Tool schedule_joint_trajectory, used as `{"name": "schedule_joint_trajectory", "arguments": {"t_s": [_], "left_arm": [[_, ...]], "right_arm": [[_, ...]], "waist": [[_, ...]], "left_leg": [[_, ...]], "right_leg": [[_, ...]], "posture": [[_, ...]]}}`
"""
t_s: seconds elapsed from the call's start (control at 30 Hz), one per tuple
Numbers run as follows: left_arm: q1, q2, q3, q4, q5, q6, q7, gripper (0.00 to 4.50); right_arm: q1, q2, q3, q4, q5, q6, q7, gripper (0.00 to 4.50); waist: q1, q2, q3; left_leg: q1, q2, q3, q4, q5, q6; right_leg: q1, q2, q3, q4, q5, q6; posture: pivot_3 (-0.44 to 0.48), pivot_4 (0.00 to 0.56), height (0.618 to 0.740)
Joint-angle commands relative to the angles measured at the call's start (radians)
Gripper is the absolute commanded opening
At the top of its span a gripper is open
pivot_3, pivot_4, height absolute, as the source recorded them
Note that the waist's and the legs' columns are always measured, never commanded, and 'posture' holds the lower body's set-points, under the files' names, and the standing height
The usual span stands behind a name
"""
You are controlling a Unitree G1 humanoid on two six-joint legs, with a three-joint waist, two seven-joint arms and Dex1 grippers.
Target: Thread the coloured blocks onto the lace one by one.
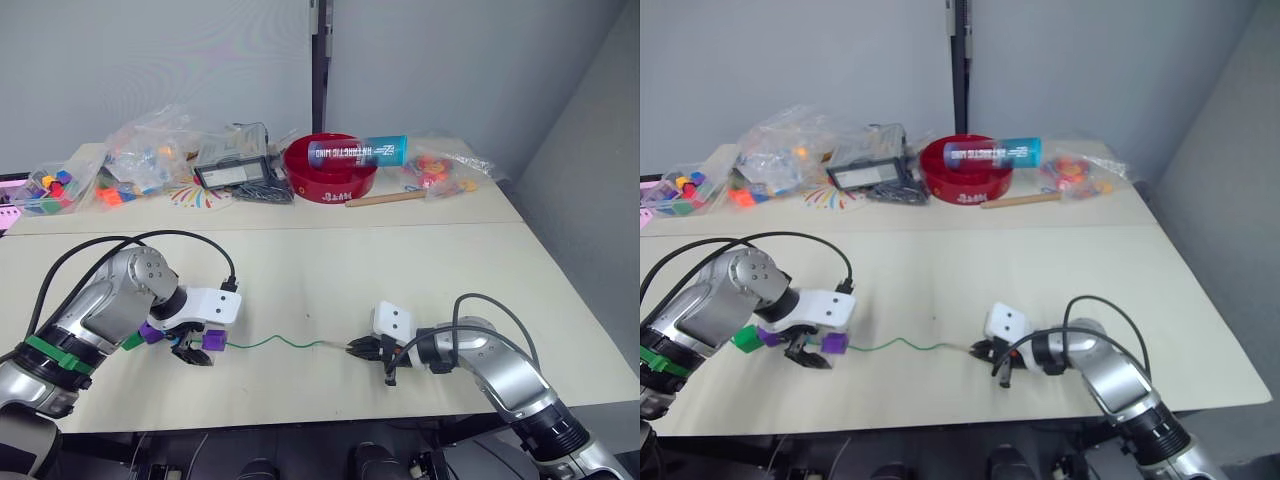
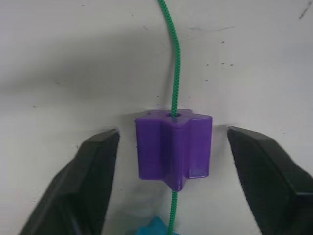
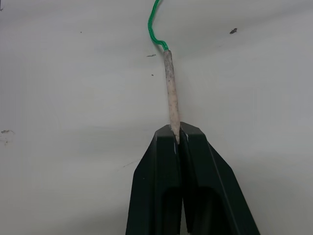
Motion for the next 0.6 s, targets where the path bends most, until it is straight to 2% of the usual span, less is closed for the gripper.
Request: {"name": "schedule_joint_trajectory", "arguments": {"t_s": [0.03,0.1,0.13,0.27,0.6], "left_arm": [[0.034,-0.013,-0.028,0.015,0.020,-0.011,-0.004,2.19],[0.040,-0.014,-0.026,0.018,0.023,-0.018,-0.008,1.54],[0.043,-0.013,-0.024,0.018,0.022,-0.019,-0.012,1.39],[0.054,0.007,-0.009,0.030,0.020,-0.039,-0.027,1.39],[0.099,0.091,0.039,0.149,0.051,-0.149,-0.007,1.39]], "right_arm": [[-0.003,-0.004,-0.006,-0.026,0.004,0.004,0.004,0.00],[-0.004,-0.005,-0.005,-0.026,0.005,0.004,0.006,0.00],[-0.004,-0.006,-0.005,-0.025,0.006,0.004,0.008,0.00],[0.001,-0.033,-0.018,-0.008,0.001,-0.009,0.024,0.00],[0.076,-0.194,-0.131,0.102,-0.010,-0.123,0.060,0.00]], "waist": [[0.000,0.000,0.000],[-0.001,0.000,0.000],[-0.001,0.000,0.000],[-0.002,0.001,0.000],[-0.007,0.001,-0.001]], "left_leg": [[0.000,0.000,0.000,0.000,0.000,0.000],[0.000,0.000,0.000,0.000,0.000,0.000],[0.000,0.000,0.000,0.000,0.000,0.000],[0.001,0.000,0.000,0.000,0.000,0.000],[0.008,0.000,0.002,0.000,0.000,0.001]], "right_leg": [[0.000,0.000,0.000,0.000,0.000,0.000],[0.000,0.000,0.000,0.000,0.000,0.000],[0.000,0.000,0.000,0.000,0.000,0.000],[0.000,0.000,0.000,0.000,0.000,0.000],[0.005,0.000,0.002,0.001,0.000,0.001]], "posture": [[0.000,0.150,0.731],[0.000,0.150,0.731],[0.000,0.150,0.731],[0.000,0.150,0.731],[0.000,0.150,0.731]]}}
